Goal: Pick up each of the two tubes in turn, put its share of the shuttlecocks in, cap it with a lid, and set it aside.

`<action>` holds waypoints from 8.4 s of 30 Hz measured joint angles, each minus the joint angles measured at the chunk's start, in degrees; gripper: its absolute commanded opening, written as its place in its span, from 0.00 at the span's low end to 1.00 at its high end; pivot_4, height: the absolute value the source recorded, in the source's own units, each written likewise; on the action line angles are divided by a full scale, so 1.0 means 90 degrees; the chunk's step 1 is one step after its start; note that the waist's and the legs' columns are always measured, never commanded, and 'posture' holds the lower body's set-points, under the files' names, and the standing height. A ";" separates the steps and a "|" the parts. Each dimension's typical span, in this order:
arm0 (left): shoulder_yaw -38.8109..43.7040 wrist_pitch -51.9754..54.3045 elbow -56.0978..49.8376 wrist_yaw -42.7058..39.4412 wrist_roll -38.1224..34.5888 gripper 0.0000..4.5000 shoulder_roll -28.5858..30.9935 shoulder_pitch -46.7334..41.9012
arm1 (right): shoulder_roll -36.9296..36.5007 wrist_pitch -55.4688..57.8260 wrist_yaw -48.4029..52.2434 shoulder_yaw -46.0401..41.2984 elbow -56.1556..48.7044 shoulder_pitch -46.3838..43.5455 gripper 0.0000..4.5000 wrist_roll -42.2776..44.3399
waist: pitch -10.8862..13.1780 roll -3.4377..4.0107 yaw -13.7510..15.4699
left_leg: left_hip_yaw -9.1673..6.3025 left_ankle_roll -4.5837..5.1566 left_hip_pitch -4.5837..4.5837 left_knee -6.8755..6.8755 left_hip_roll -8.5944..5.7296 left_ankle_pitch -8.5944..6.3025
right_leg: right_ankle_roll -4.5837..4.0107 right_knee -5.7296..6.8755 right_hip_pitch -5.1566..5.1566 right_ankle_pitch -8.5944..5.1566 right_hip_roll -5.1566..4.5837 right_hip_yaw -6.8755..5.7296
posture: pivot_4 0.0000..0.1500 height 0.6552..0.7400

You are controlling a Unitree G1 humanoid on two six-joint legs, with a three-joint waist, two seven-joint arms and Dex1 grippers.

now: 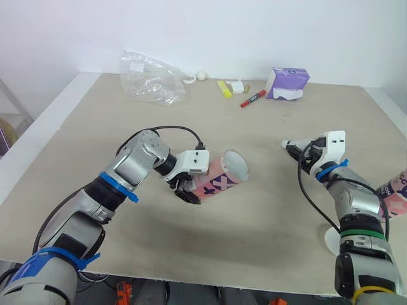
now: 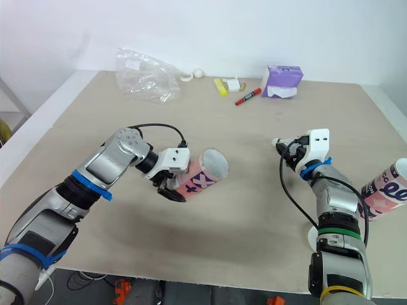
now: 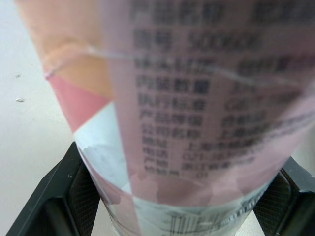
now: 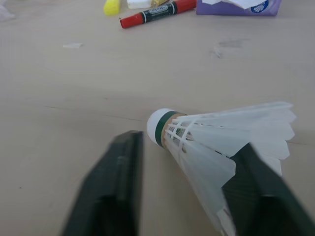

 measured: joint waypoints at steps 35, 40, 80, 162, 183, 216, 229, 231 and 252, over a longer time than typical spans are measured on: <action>0.0069 -0.0185 0.0268 0.0029 -0.0075 0.84 -0.0036 0.0003 | -0.3076 -0.1412 0.4029 0.0720 -0.6707 0.1905 0.00 0.0575 | 0.0012 0.0023 0.0013 | 0.0002 -0.0002 0.0000 0.0016 0.0000 0.0002 | -0.0026 0.0000 0.0000 -0.0008 -0.0004 0.0000 | 1.00 1.00; 0.0067 -0.0197 0.0289 0.0022 -0.0077 0.84 -0.0050 -0.0010 | -0.2843 -0.1575 0.3944 0.1086 -0.6638 0.1603 0.00 0.0339 | 0.0012 0.0023 0.0015 | 0.0003 -0.0002 0.0000 0.0015 0.0000 0.0003 | -0.0027 0.0000 -0.0001 -0.0008 -0.0004 -0.0001 | 1.00 1.00; 0.0060 -0.0221 0.0312 0.0043 -0.0062 0.84 -0.0071 -0.0035 | -0.2553 0.1158 0.3926 0.1786 -0.6498 0.0273 0.01 0.1342 | 0.0014 0.0021 0.0022 | 0.0006 -0.0001 -0.0002 0.0010 0.0001 0.0005 | -0.0028 0.0000 -0.0008 -0.0004 -0.0006 -0.0001 | 1.00 1.00; 0.1619 -0.1919 0.0594 0.0996 -0.0728 0.84 -0.0255 0.1601 | -0.2264 0.2405 0.4897 0.1248 -0.5680 0.0052 0.01 0.0717 | 0.0003 -0.0001 -0.0009 | 0.0018 -0.0008 -0.0006 -0.0010 0.0013 0.0044 | -0.0051 0.0009 -0.0041 0.0038 -0.0005 -0.0002 | 1.00 1.00; 0.1636 -0.3309 0.0636 0.2091 -0.1222 0.84 -0.2029 0.3046 | -0.3790 0.1897 0.4722 0.0327 -0.6167 0.3515 0.33 0.0496 | 0.0007 -0.0008 0.0182 | 0.0031 -0.0029 -0.0013 -0.0011 0.0002 0.0030 | -0.0032 -0.0011 -0.0039 0.0010 -0.0022 -0.0002 | 1.00 1.00; 0.1188 -0.3486 0.0817 0.1920 -0.0951 0.84 -0.1832 0.2691 | -0.4793 -0.1102 0.5705 0.0342 -0.3641 0.4344 1.00 -0.0996 | -0.0003 0.0004 0.0181 | 0.0037 -0.0032 -0.0001 -0.0008 -0.0006 0.0028 | -0.0029 -0.0014 -0.0025 0.0008 -0.0031 -0.0002 | 1.00 1.00; 0.1169 -0.3384 0.0758 0.1953 -0.0951 0.84 -0.1800 0.2693 | -0.4628 -0.1192 0.5500 0.0767 -0.3484 0.4171 0.36 -0.1097 | -0.0006 0.0009 0.0181 | 0.0037 -0.0033 0.0000 -0.0008 -0.0005 0.0027 | -0.0028 -0.0014 -0.0023 0.0007 -0.0031 -0.0001 | 1.00 1.00; 0.1162 -0.3383 0.0758 0.1964 -0.0950 0.84 -0.1797 0.2692 | -0.4628 -0.1242 0.5477 0.0768 -0.3443 0.4194 0.20 -0.1107 | -0.0006 0.0009 0.0180 | 0.0037 -0.0033 0.0001 -0.0008 -0.0005 0.0027 | -0.0028 -0.0014 -0.0022 0.0007 -0.0030 -0.0002 | 1.00 1.00; 0.1129 -0.3498 0.1277 0.1942 -0.0953 0.84 -0.1780 0.2362 | -0.4752 -0.0784 0.5762 0.0765 -0.4885 0.2732 0.00 -0.0154 | -0.0024 0.0020 0.0132 | 0.0040 -0.0043 0.0045 0.0003 -0.0006 0.0029 | -0.0026 -0.0014 0.0022 0.0009 -0.0034 -0.0001 | 1.00 1.00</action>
